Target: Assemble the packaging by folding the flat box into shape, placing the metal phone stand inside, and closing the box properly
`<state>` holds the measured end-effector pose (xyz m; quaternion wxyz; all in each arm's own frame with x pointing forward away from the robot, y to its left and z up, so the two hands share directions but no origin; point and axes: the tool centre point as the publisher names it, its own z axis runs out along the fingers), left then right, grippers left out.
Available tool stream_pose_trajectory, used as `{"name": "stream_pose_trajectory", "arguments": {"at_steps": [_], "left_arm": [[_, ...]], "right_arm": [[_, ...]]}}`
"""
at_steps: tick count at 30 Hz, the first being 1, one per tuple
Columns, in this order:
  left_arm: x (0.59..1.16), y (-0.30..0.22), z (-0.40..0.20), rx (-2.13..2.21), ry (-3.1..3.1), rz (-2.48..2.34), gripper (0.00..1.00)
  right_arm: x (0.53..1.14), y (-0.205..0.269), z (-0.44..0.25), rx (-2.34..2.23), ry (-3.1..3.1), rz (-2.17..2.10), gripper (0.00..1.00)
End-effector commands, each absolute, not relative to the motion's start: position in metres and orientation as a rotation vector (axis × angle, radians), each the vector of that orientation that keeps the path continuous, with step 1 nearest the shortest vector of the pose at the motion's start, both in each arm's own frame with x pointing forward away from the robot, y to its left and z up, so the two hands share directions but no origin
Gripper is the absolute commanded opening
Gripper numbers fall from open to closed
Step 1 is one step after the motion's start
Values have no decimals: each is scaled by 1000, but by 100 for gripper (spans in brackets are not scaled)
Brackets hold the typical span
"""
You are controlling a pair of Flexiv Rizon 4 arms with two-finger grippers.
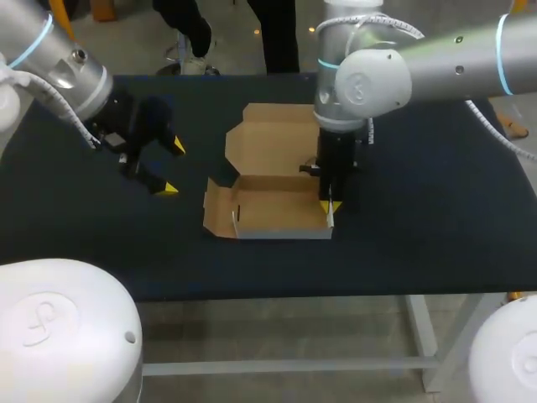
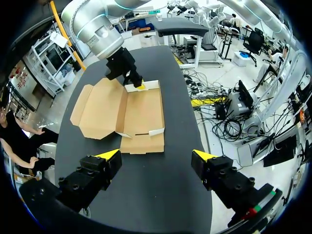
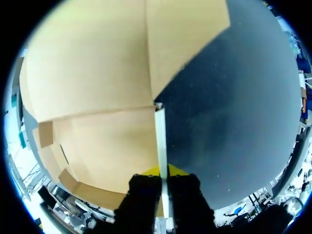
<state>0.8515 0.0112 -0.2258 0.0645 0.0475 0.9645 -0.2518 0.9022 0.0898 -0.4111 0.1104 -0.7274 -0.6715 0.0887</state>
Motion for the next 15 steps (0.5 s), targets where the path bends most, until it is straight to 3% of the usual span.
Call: {"name": "stream_pose_trajectory", "arguments": {"at_steps": [1, 9, 15], "left_arm": [[851, 12, -224, 143, 2916, -753, 100], [851, 12, -224, 143, 2916, -753, 100], [851, 12, -224, 143, 2916, -753, 100]], "right_arm": [[899, 89, -413, -2166, -1982, 231, 14], [902, 87, -414, -2213, -1998, 158, 9], [906, 87, -415, -2250, -2011, 136, 12]]}}
